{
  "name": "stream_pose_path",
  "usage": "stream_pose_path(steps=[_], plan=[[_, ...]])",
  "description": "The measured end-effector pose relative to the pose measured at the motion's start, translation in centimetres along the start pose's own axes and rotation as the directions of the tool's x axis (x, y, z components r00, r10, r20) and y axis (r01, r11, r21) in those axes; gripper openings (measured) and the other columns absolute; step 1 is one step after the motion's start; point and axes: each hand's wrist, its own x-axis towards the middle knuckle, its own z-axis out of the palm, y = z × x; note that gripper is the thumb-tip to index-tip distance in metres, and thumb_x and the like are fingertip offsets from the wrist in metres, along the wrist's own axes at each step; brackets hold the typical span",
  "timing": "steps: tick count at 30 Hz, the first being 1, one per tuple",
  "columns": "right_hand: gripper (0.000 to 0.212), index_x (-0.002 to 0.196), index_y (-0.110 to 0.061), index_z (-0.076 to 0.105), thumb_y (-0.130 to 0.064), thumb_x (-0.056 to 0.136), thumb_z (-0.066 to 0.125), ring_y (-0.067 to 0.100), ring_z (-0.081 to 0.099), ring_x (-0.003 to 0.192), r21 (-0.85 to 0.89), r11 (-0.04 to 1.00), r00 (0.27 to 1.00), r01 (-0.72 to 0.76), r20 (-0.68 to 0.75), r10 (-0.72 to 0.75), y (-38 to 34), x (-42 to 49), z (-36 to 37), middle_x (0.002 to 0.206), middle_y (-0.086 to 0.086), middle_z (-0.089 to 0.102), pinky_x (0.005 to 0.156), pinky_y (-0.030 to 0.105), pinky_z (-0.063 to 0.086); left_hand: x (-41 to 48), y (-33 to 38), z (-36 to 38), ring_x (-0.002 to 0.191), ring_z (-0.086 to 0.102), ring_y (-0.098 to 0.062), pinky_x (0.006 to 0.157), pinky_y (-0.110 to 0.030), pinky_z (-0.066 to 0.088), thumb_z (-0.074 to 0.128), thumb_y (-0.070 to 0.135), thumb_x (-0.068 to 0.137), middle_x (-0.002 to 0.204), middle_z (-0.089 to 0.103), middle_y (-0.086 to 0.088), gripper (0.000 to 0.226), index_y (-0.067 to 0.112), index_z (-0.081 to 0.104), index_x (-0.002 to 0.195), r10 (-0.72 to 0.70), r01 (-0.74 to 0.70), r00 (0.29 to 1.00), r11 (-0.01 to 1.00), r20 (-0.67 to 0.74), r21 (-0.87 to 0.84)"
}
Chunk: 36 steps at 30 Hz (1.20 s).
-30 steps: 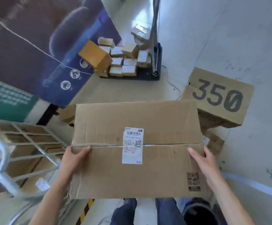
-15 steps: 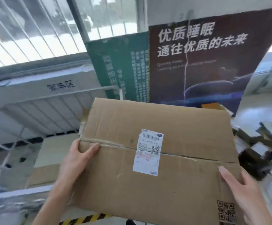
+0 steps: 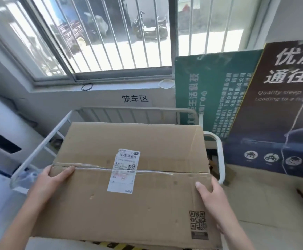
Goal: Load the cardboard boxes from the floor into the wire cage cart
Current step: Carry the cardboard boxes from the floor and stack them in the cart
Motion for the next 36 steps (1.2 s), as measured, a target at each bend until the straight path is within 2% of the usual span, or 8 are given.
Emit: stream_pose_path(steps=[2,5,8,13,20,24,31,36], plan=[[0.070,0.144,-0.036,0.043,-0.060,0.080,0.056,0.019,0.056,0.124,0.001,1.000,0.998,-0.019,0.057,0.019,-0.4,2.2,2.2,0.134,-0.010,0.060,0.105,0.046,0.046,2.1,-0.4,-0.2,0.090,0.067,-0.020,0.078,-0.045,0.057,0.067,0.092,0.042,0.109,0.069,0.002,0.103,0.027,0.061,0.122,-0.003,0.003,1.000,1.000,-0.018,0.004],[0.063,0.146,-0.032,0.042,-0.051,0.089,0.059,0.018,0.056,0.122,-0.018,0.999,0.996,-0.050,0.073,0.051,-0.6,5.1,5.0,0.134,-0.009,0.060,0.099,0.039,0.048,5.3,-0.9,0.6,0.087,0.068,-0.018,0.067,-0.039,0.055,0.071,0.087,0.044,0.106,0.070,0.004,0.099,0.025,0.062,0.121,-0.027,0.027,1.000,1.000,0.001,-0.013],[0.054,0.140,-0.033,0.045,-0.045,0.090,0.060,0.013,0.061,0.110,0.010,0.994,0.993,-0.108,0.052,0.107,-0.6,7.0,7.2,0.122,-0.011,0.065,0.086,0.035,0.051,8.6,-2.0,2.5,0.089,0.068,-0.019,0.072,-0.040,0.056,0.074,0.080,0.044,0.106,0.072,-0.001,0.097,0.019,0.063,0.118,-0.042,0.043,0.998,0.999,0.044,-0.029],[0.064,0.146,-0.028,0.043,-0.045,0.087,0.061,0.025,0.055,0.127,0.008,0.972,0.972,-0.236,-0.005,0.236,-0.4,9.6,10.1,0.135,-0.003,0.060,0.106,0.049,0.046,14.3,-4.1,7.4,0.104,0.064,-0.031,0.096,-0.051,0.050,0.070,0.080,0.045,0.117,0.068,-0.009,0.102,0.018,0.058,0.125,-0.097,0.098,0.984,0.995,0.151,0.006],[0.053,0.144,-0.023,0.048,-0.038,0.095,0.061,0.024,0.050,0.131,0.077,0.909,0.885,-0.410,-0.207,0.417,3.1,12.4,13.6,0.145,0.000,0.053,0.108,0.044,0.040,23.4,-7.6,18.0,0.114,0.061,-0.031,0.097,-0.044,0.046,0.063,0.079,0.043,0.129,0.062,-0.015,0.109,0.016,0.054,0.131,-0.118,0.099,0.919,0.993,0.375,0.071],[0.053,0.142,-0.026,0.050,-0.043,0.094,0.062,0.028,0.051,0.129,-0.021,0.872,0.824,-0.490,-0.339,0.454,6.8,14.8,14.8,0.141,0.002,0.057,0.108,0.045,0.038,26.1,-11.5,25.9,0.104,0.064,-0.028,0.092,-0.044,0.050,0.064,0.081,0.051,0.118,0.067,-0.005,0.079,0.035,0.050,0.113,-0.150,0.088,0.864,0.985,0.480,0.150],[0.045,0.130,-0.019,0.039,-0.039,0.095,0.058,0.036,0.055,0.123,-0.281,0.747,0.792,-0.602,-0.329,0.514,16.5,20.5,17.8,0.133,0.012,0.059,0.096,0.043,0.045,27.9,-18.6,36.2,0.102,0.063,-0.030,0.095,-0.047,0.051,0.062,0.075,0.046,0.116,0.064,-0.007,0.089,0.025,0.047,0.118,-0.275,0.204,0.774,0.961,0.571,0.187],[0.060,0.144,-0.009,0.034,-0.034,0.095,0.058,0.036,0.053,0.126,-0.363,0.686,0.776,-0.630,-0.322,0.542,24.5,24.7,20.0,0.139,0.015,0.054,0.094,0.042,0.045,29.0,-23.4,42.0,0.108,0.062,-0.027,0.096,-0.045,0.049,0.066,0.068,0.058,0.121,0.062,-0.003,0.091,0.019,0.044,0.132,-0.293,0.202,0.753,0.955,0.590,0.217]])
